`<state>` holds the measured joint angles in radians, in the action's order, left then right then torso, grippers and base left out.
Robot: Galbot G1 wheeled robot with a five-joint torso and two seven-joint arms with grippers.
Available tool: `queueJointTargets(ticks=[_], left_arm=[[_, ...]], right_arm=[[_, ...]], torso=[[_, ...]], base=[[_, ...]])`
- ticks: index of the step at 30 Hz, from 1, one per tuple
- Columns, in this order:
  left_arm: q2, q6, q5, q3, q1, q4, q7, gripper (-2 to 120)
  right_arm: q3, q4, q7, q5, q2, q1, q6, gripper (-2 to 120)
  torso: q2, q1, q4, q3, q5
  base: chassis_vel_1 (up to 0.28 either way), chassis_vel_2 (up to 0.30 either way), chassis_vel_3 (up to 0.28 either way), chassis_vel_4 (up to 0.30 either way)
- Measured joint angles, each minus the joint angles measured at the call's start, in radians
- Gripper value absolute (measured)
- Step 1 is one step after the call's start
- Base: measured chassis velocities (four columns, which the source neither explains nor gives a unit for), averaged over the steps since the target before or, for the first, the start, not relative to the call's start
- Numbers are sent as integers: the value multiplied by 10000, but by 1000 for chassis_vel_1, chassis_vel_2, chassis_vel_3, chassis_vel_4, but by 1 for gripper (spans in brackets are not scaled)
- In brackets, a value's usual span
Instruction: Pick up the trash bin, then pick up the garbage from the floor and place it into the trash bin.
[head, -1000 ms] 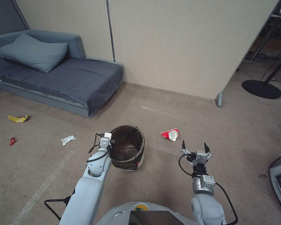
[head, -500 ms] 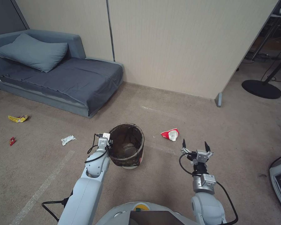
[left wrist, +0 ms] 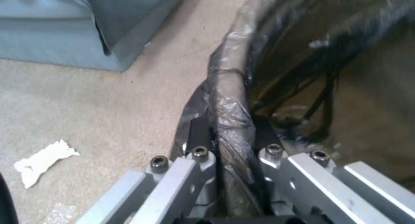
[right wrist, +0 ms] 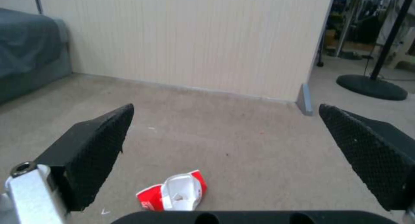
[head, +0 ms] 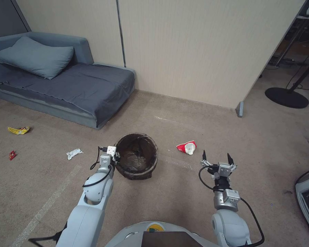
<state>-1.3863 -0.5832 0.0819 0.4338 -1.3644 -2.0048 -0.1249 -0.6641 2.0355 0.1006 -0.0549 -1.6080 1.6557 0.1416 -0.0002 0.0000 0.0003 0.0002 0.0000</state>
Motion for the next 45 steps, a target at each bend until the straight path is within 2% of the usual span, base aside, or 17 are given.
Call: queueJointTargets(ticks=[2,5,6,10,11,13,15,16,17,19,24,36,45], left_arm=[[52,168,56,55,-158,-215,103,3],[238,1074,134,305,-600,-815,582,3],[238,1074,134,305,-600,-815,582,3],[410,2459,404,647,-999,-1331,960,3],[410,2459,404,647,-999,-1331,960,3],[524,3251,394,790,-1185,-1451,1162,3],[536,3338,377,800,-1204,-1454,1185,3],[611,3944,165,877,-1395,-1435,1315,3],[611,3944,165,877,-1395,-1435,1315,3],[550,4735,-135,1005,-1859,-1333,1390,3],[183,5375,-200,1269,-2607,-1292,1388,3],[-41,5570,-647,1523,-3155,-1416,867,3],[-91,4662,-614,1502,-3236,-1818,795,3]], right_arm=[[-11,6,-6,13,0,-10,-5,100],[-29,47,-54,22,-1,-25,-27,100],[-29,47,-54,22,-1,-25,-27,100],[-43,268,-72,16,0,-19,-120,100],[-43,268,-72,16,0,-19,-120,100],[-109,395,-70,17,0,4,-152,100],[-123,412,-68,17,0,9,-154,100],[-196,507,-43,40,0,46,-165,100],[-196,507,-43,40,0,46,-165,100],[-261,643,14,87,0,107,-205,100],[-266,756,50,104,-1,154,-306,100],[-447,828,-19,182,0,106,-412,100],[-470,830,-25,193,-1,60,-438,100]], torso=[[0,0,0,0,-2],[0,0,-2,-2,0],[0,0,-2,-2,0],[0,0,-3,-2,-1],[0,0,-3,-2,-1],[1,0,-3,-2,0],[1,0,-2,-2,-1],[1,0,-4,-2,-2],[1,0,-4,-2,-2],[1,0,-4,-2,-1],[1,0,-1,-3,-1],[1,0,-3,-3,0],[2,0,-3,-3,0]], base=[[0,0,0,0],[0,0,0,0],[0,0,0,0],[0,0,0,0],[0,0,0,0],[0,0,0,0],[0,0,0,0],[0,0,0,0],[0,0,0,0],[0,0,0,0],[0,0,0,0],[0,0,0,0],[0,0,0,0]])
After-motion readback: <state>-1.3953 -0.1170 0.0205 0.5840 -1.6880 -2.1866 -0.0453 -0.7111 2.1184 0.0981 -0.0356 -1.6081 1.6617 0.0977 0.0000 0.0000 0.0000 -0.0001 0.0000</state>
